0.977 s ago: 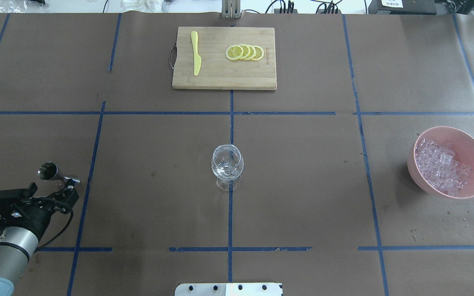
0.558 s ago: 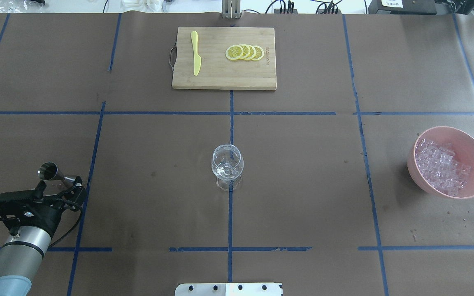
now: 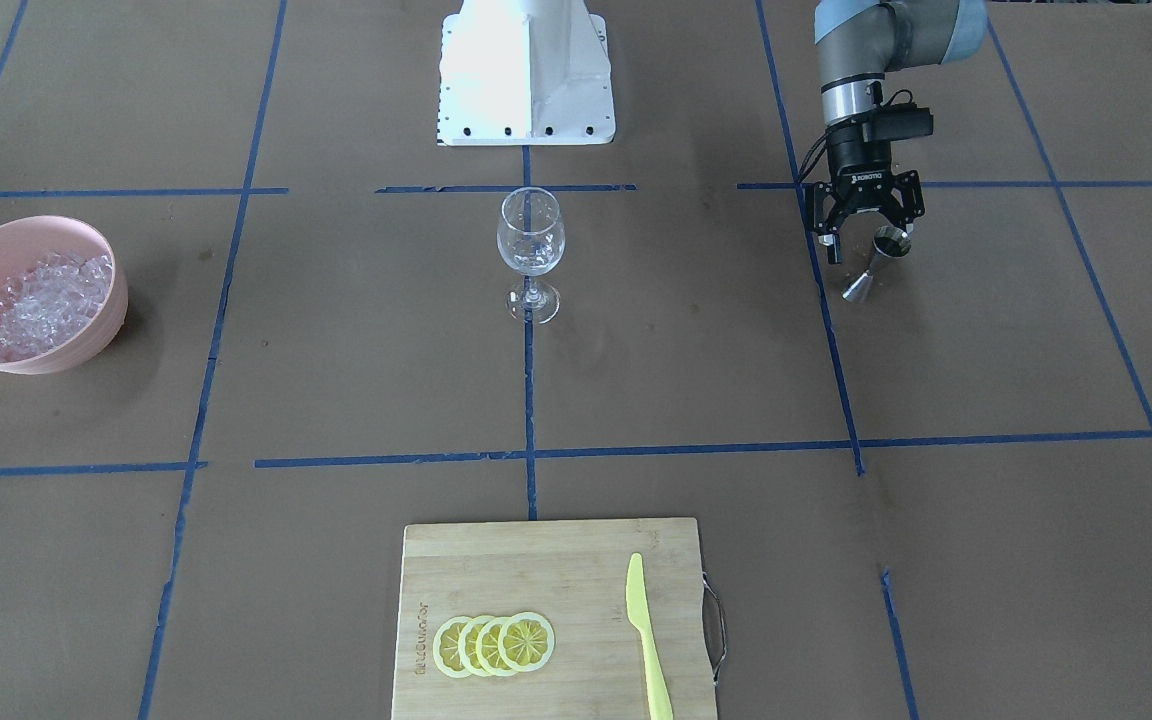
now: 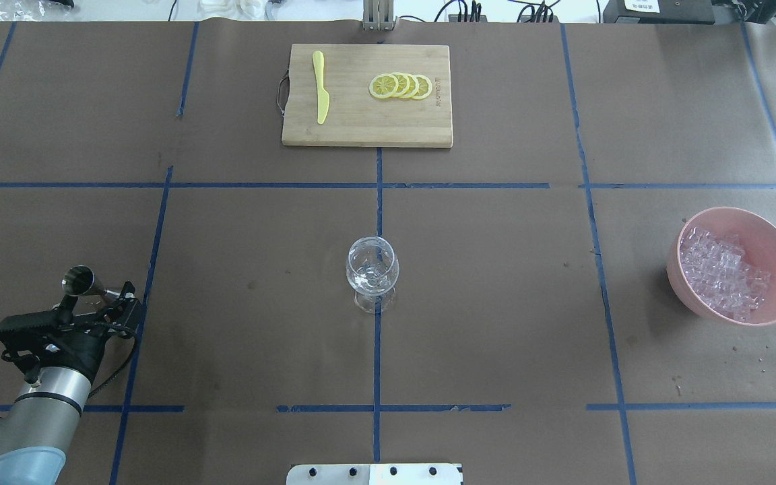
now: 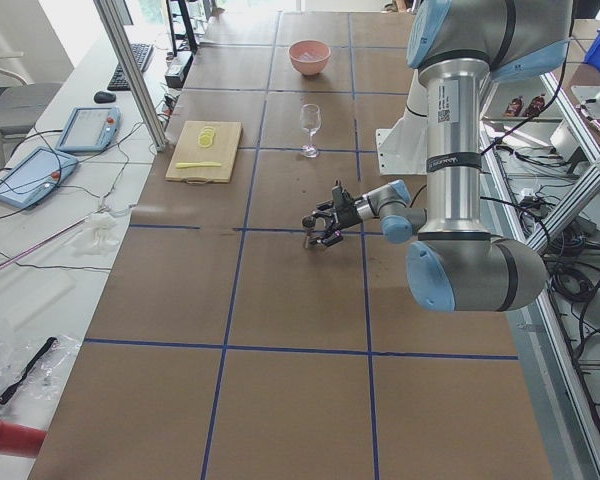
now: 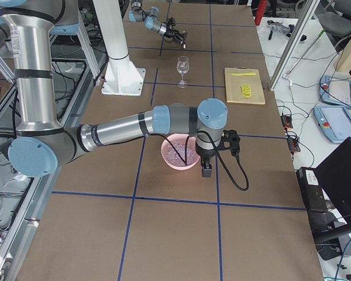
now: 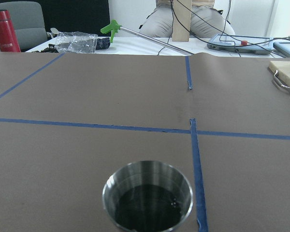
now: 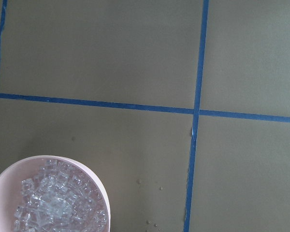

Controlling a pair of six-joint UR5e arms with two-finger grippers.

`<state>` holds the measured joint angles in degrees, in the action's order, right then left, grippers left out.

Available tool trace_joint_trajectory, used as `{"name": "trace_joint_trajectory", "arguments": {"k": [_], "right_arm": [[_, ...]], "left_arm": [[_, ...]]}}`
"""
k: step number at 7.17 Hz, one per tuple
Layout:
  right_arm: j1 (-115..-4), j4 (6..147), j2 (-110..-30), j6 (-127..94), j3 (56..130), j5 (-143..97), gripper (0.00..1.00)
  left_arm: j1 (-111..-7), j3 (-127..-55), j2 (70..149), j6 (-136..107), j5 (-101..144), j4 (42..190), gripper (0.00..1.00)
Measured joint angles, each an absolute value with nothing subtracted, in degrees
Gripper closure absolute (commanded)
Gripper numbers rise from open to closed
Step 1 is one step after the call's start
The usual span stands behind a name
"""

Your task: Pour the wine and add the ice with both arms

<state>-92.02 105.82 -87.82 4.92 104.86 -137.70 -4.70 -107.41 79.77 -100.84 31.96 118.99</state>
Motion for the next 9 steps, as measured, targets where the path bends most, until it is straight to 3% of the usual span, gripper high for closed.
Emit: {"name": "trace_joint_trajectory", "arguments": {"k": [5, 7, 9], "right_arm": [[-92.0, 106.6, -88.0, 4.9, 105.8, -138.7, 0.0], [-92.0, 106.7, -88.1, 4.9, 105.8, -138.7, 0.0], [-92.0, 106.7, -88.2, 4.9, 105.7, -138.7, 0.0]], "left_arm": [[-5.4, -106.2, 80.3, -101.0, 30.7, 119.0, 0.44], [-5.7, -106.2, 80.3, -101.0, 30.5, 119.0, 0.53], [-5.8, -106.1, 80.3, -101.1, 30.5, 119.0, 0.8]]}}
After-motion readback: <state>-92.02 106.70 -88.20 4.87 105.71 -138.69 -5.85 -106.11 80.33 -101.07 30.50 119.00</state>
